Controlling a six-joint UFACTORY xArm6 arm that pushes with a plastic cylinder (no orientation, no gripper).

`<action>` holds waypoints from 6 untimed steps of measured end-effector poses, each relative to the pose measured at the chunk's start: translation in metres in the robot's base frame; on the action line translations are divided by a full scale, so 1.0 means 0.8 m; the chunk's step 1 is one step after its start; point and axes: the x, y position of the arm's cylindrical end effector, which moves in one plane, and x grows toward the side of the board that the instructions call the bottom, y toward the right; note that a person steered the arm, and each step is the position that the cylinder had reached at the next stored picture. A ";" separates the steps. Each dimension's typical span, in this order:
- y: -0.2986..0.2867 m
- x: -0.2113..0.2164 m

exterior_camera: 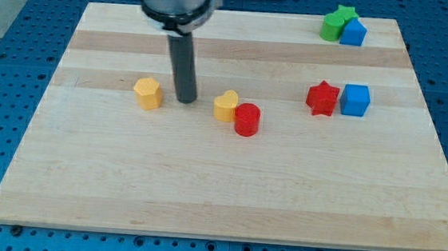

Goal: Separate red circle from yellow heart

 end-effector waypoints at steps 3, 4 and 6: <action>0.130 0.043; 0.094 0.043; 0.020 0.073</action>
